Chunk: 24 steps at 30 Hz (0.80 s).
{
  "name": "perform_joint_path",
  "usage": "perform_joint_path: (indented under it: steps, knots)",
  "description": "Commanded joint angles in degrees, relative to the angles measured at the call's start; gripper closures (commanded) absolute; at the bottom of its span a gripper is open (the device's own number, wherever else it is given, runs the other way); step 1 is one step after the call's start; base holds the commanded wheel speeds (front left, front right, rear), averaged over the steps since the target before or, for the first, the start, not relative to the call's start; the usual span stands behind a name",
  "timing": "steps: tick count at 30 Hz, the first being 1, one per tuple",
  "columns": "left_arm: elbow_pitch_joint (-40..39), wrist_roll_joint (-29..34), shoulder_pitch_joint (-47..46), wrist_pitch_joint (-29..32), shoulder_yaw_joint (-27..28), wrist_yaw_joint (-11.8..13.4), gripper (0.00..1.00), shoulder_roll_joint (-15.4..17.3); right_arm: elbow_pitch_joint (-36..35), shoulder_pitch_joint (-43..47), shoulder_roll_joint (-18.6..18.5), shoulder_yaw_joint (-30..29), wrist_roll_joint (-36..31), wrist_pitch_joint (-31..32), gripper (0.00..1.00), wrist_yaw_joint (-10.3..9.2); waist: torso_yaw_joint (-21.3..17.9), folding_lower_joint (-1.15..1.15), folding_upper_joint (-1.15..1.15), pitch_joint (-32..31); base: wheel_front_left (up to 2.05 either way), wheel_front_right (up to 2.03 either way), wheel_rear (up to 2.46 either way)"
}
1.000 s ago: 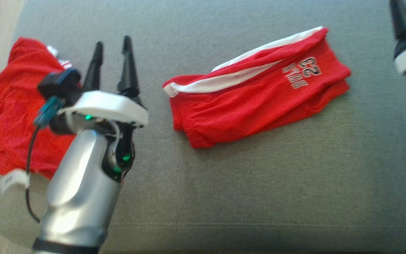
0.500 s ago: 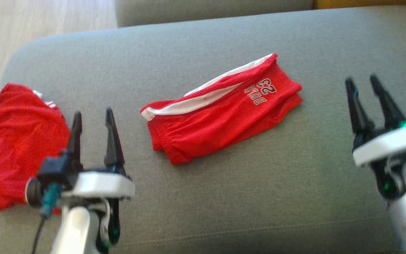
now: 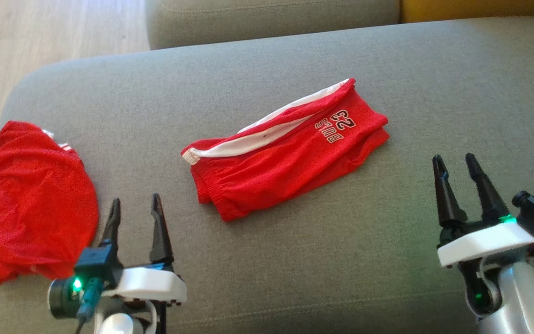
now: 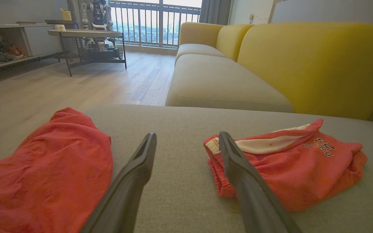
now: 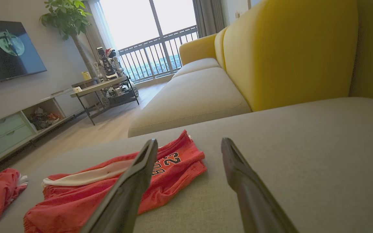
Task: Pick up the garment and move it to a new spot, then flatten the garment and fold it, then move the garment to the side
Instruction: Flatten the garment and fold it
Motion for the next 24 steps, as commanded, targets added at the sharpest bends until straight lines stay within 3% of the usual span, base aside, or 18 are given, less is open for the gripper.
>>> perform_joint_path:
  steps: [1,12,19,24]
  knots:
    - [-1.5,0.5,-2.8,-0.3,1.2,0.0,0.0,0.0,-1.4,-1.4,0.6,1.0,1.3,-0.2,0.0,-0.01,0.3,0.01,0.0,0.3,0.0,0.0,0.0]
    - [-0.4,-0.2,-4.8,-0.3,-2.6,1.1,0.0,0.0,9.4,-9.6,3.0,-2.8,16.7,11.7,0.0,-0.01,5.5,0.01,0.0,4.8,0.0,0.0,0.0]
    - [1.9,0.0,-5.7,-0.3,-6.5,2.5,0.0,0.0,21.2,-16.7,3.6,-10.6,28.1,19.6,0.0,-0.01,10.0,0.01,0.0,6.5,0.0,0.0,0.0]
    - [4.1,-0.4,-5.7,-0.3,-9.5,4.4,0.0,0.0,25.9,-20.1,3.8,-13.9,35.6,24.8,0.0,-0.01,13.0,0.01,0.0,6.7,0.0,0.0,0.0]
